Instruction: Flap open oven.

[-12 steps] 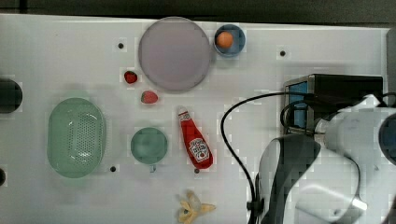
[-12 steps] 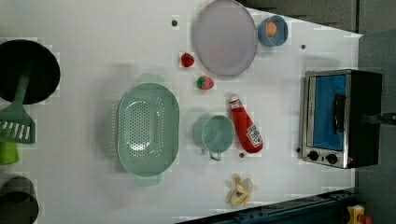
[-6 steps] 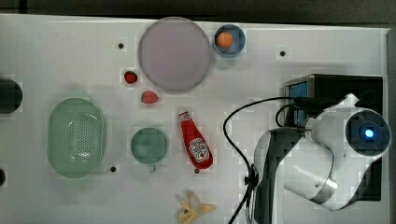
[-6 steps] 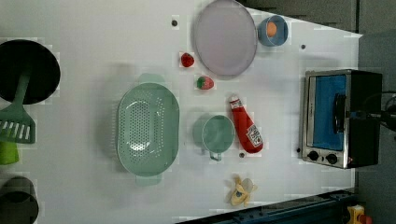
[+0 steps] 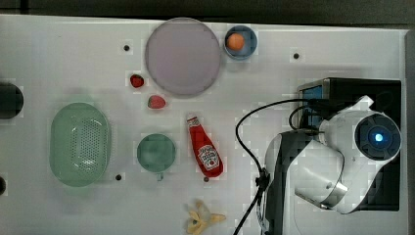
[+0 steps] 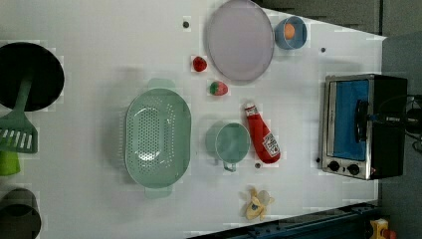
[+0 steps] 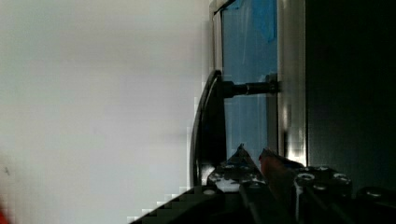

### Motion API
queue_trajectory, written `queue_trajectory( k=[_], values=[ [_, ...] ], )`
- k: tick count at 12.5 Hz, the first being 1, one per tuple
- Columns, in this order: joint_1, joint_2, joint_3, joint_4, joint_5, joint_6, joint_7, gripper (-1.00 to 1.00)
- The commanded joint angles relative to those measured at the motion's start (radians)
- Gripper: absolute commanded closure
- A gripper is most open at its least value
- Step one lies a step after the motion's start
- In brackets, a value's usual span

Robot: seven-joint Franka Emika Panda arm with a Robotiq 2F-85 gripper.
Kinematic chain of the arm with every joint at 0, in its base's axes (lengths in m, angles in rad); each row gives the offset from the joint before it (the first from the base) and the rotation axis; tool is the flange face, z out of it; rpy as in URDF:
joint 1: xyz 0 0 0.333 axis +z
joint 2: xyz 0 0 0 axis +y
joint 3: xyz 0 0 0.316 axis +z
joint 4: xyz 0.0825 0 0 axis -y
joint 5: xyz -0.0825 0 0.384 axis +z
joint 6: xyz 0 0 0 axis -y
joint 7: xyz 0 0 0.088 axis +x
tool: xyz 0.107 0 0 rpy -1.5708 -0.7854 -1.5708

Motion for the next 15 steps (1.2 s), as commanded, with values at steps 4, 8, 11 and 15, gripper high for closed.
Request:
queue_trajectory(
  k=[4,8,11,15],
  values=[
    [0.023,0.044,0.024,-0.019,-0.071,0.0,0.05,0.65],
    [0.077,0.05,0.047,-0.034,-0.297,-0.004,0.26,0.65],
    [0.11,0.059,0.08,-0.054,-0.426,-0.01,0.413,0.65],
    [0.151,0.107,0.14,-0.069,-0.536,-0.036,0.658,0.65]
  ],
)
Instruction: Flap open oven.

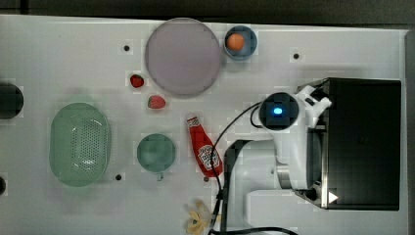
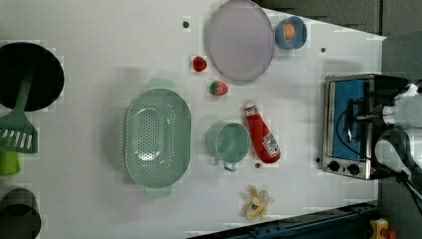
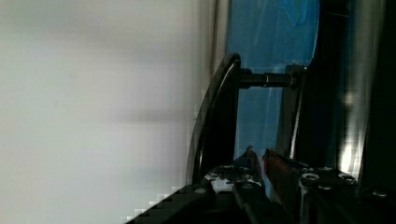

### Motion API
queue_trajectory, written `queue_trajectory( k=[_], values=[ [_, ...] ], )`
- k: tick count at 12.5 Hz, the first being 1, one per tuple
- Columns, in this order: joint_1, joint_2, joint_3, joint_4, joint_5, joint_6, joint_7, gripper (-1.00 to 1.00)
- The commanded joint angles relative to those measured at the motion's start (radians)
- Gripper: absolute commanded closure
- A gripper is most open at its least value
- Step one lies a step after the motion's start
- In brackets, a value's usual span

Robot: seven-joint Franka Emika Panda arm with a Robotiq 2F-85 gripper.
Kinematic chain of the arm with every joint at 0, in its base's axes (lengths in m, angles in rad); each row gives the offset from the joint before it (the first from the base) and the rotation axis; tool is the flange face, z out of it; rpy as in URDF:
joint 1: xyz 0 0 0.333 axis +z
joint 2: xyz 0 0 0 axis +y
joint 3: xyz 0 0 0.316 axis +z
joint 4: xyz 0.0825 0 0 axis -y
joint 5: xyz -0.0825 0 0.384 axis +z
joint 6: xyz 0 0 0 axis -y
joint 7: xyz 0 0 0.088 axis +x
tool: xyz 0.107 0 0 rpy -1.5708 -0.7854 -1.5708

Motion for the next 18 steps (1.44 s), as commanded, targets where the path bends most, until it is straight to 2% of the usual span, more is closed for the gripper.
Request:
queue_trajectory(
  k=[1,5,12,15,18],
  values=[
    [0.079,0.074,0.053,-0.022,-0.073,-0.012,0.265,0.65],
    [0.12,0.16,0.082,-0.017,-0.1,0.001,0.41,0.65],
    [0.149,0.268,0.084,-0.004,-0.1,0.069,0.413,0.65],
    [0.162,0.327,0.083,0.026,-0.099,0.097,0.478,0.65],
    [0.172,0.335,0.085,0.05,-0.098,0.083,0.5,0.65]
  ],
)
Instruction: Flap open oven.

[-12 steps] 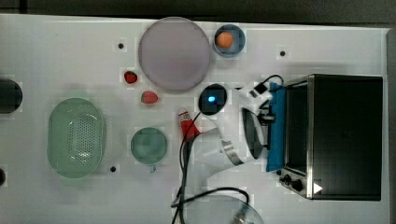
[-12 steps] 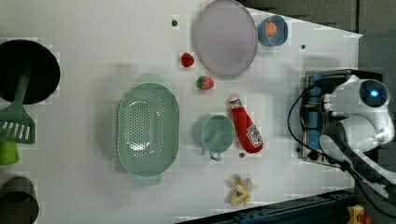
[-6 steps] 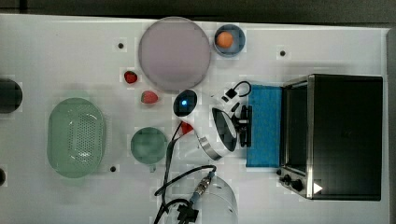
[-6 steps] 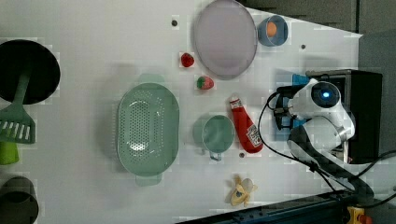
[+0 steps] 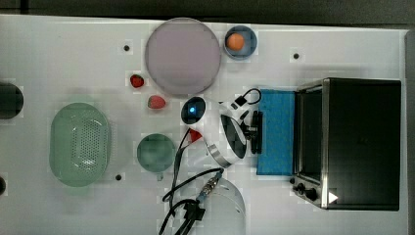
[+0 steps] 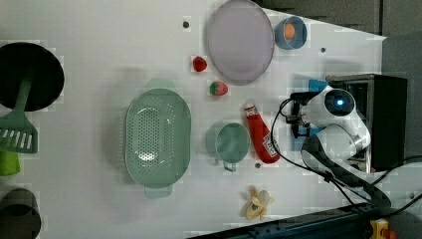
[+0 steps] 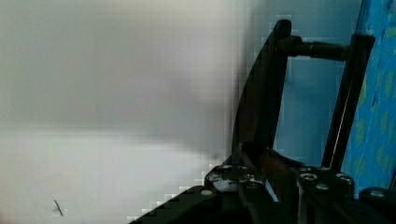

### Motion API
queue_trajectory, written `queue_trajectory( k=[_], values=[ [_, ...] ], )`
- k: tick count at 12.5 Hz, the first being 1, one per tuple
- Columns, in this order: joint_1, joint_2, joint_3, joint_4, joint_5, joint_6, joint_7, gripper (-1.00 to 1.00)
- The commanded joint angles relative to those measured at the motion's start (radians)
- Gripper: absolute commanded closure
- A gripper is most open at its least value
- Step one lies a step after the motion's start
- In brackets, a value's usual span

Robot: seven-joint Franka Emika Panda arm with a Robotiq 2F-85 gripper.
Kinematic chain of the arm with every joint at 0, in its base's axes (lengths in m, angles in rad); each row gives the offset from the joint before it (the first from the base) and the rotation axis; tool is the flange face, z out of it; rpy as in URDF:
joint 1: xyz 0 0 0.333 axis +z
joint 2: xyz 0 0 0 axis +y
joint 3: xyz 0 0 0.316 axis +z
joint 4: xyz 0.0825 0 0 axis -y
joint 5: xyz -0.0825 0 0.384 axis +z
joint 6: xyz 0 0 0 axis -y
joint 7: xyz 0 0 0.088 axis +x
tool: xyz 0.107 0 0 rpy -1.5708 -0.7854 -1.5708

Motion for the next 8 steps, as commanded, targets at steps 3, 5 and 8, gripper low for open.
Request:
queue_trajectory(
  k=[3,5,8],
  values=[
    [0.012,-0.024,0.014,0.059,0.075,0.026,0.079,0.65],
    [0.013,-0.089,0.024,0.061,0.175,0.023,0.079,0.65],
    [0.012,-0.212,0.025,0.072,0.369,-0.005,0.079,0.65]
  ],
)
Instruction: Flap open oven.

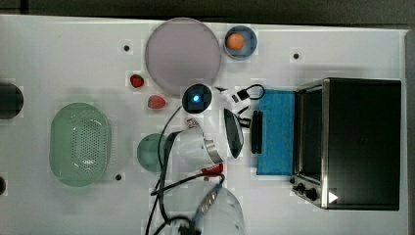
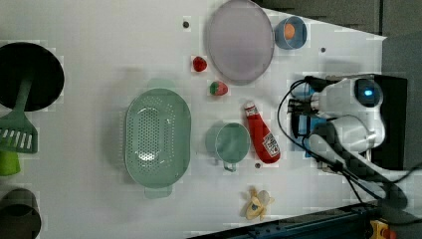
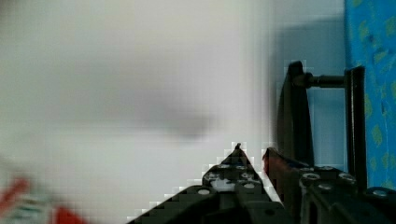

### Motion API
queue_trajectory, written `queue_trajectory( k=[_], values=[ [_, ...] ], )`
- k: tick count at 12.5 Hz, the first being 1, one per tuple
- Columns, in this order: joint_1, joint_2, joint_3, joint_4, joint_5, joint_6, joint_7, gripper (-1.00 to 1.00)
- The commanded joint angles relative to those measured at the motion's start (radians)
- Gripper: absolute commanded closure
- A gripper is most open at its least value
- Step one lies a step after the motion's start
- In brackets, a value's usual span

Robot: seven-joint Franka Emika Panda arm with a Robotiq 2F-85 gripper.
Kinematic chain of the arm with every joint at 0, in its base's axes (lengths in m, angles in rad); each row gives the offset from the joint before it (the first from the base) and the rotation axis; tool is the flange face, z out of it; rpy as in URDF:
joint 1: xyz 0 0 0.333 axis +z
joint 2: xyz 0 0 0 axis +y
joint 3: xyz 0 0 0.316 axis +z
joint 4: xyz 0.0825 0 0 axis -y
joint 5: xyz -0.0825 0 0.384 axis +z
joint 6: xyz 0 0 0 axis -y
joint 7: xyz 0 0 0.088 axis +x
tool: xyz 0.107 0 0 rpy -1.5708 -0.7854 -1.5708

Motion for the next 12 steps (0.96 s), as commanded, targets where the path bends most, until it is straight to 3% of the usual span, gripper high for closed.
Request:
queue_trajectory(
  k=[1,5,8,12],
  values=[
    [0.006,-0.166,0.004,0.053,0.142,-0.064,0.052,0.65],
    [0.005,-0.337,-0.002,0.186,0.396,-0.39,0.101,0.65],
    [0.005,-0.399,-0.003,0.342,0.412,-0.627,0.224,0.65],
    [0.005,-0.434,-0.002,0.461,0.411,-0.767,0.288,0.65]
  ],
)
